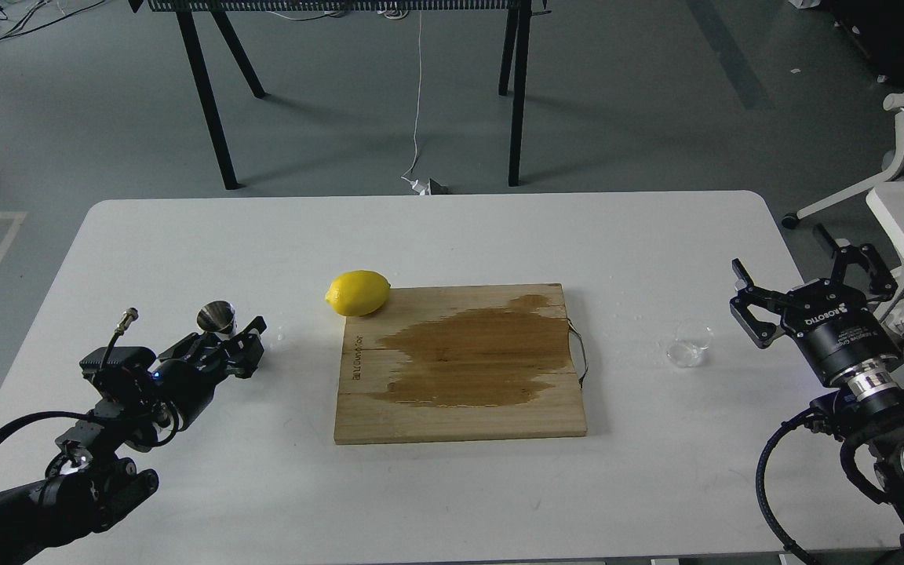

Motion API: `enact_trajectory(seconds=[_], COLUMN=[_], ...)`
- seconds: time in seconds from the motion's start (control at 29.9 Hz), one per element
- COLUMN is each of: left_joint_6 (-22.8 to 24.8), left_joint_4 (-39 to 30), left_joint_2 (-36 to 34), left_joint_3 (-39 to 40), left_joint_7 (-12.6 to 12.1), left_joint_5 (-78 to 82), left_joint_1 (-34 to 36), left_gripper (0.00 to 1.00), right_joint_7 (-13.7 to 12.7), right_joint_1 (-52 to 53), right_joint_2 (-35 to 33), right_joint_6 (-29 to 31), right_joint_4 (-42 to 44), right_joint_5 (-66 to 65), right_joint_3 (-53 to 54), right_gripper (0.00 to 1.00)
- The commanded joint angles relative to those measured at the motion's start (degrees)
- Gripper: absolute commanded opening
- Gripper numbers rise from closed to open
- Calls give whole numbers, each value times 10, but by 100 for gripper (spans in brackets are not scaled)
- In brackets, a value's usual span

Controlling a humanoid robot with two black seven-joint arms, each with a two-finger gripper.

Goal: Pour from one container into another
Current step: 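Lower the left gripper around the metal jigger and close it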

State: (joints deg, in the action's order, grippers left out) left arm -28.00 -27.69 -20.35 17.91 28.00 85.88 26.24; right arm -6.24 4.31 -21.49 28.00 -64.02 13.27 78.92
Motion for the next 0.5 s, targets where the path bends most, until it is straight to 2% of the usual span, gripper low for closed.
enact_trajectory(seconds=[0.0, 0.13, 0.23, 0.47], left_joint_6=[0, 0, 0, 0], left_joint_4=[7, 8, 12, 14], left_joint_2=[0, 0, 0, -1], left_joint_3=[-6, -7, -6, -7], left_joint_7=[0, 0, 0, 0], left_joint_5=[0, 0, 0, -1], left_joint_1=[0, 0, 0, 5], left_gripper=[43, 35, 25, 14], right_joint_7=[0, 0, 0, 0], right_joint_1=[0, 0, 0, 0], right_joint_2=[0, 0, 1, 2], right_joint_6=[0, 0, 0, 0], right_joint_4=[0, 0, 1, 1], right_joint_5=[0, 0, 0, 0], right_joint_3=[0, 0, 0, 0], right_gripper=[99, 99, 99, 99])
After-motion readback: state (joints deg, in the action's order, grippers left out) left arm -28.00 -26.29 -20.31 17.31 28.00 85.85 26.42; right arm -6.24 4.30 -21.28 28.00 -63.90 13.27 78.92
